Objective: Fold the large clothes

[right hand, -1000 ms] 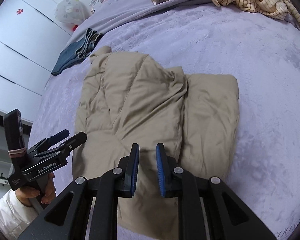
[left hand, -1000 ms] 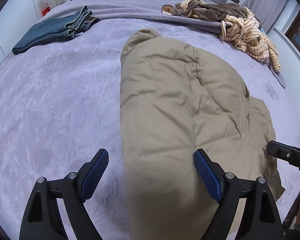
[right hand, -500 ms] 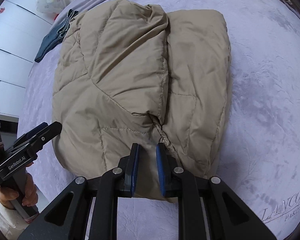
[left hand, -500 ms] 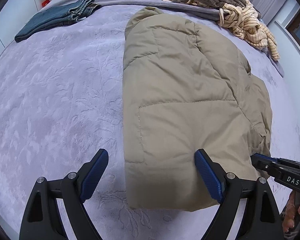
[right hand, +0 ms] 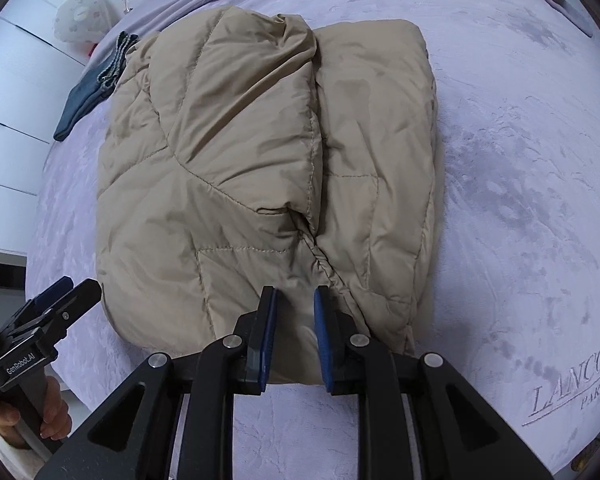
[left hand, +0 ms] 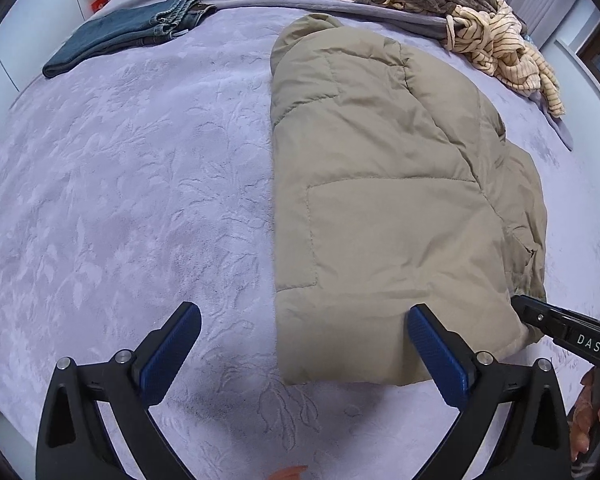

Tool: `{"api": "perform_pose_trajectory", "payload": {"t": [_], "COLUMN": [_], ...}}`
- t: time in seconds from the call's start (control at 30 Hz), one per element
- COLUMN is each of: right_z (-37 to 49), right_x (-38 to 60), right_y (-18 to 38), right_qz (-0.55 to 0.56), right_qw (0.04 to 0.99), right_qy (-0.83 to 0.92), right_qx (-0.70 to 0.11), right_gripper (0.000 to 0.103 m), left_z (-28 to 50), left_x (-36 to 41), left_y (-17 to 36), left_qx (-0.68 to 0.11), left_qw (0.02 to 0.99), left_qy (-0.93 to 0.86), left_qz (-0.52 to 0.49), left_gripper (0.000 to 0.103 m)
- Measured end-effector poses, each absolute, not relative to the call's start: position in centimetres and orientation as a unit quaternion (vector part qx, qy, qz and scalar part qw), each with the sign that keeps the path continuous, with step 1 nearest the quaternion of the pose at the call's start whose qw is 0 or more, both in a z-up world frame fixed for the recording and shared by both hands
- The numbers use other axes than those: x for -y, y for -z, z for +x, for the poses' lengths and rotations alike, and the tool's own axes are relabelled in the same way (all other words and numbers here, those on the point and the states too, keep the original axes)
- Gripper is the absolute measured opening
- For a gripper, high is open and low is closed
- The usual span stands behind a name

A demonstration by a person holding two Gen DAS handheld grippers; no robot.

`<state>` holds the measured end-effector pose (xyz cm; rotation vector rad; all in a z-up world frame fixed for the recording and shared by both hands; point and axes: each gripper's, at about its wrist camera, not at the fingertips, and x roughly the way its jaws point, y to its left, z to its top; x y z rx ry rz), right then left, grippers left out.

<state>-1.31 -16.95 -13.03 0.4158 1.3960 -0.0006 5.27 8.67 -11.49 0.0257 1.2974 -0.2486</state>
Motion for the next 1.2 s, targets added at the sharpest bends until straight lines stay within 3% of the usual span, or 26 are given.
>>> {"api": "perform_pose_trajectory", "payload": {"t": [0.23,0.53,0.77,1.0,1.2], "right_z": [-3.1,-4.8,-6.2,-8.5,-9.6], "right_x": [16.7,16.3,16.8,18.2,19.5], "right_y": [11.0,8.8,8.2,6.7,4.7], "right_qz": [0.195,0.188,0.196,0.202,0.194], "right_qw": [0.749,0.748,0.751,0.753,0.766], "right_qy": [0.013,-0.003,-0.022,-0.027,-0.026], "right_qx": [-0.633,-0.637,-0.630,-0.626,-0.613], "right_gripper": [0.041,0.058,0.061,0.080,0.082], "left_z": [4.7,2.6,0.3,-2.9,-5.2], "left_x": [-9.2,-9.7,-9.3,-7.8,-6.8], "left_y": [11.2,9.0,7.3,4.8,2.8], "left_qx": [-0.606,-0.589,-0.586,-0.578,-0.567], "left_qw": [0.787,0.801,0.804,0.811,0.820], "left_qy": [0.119,0.101,0.092,0.082,0.072], "left_qz": [0.010,0.024,0.036,0.034,0.027], "left_gripper": [0.103,0.103,0.103,0.103,0.103]}}
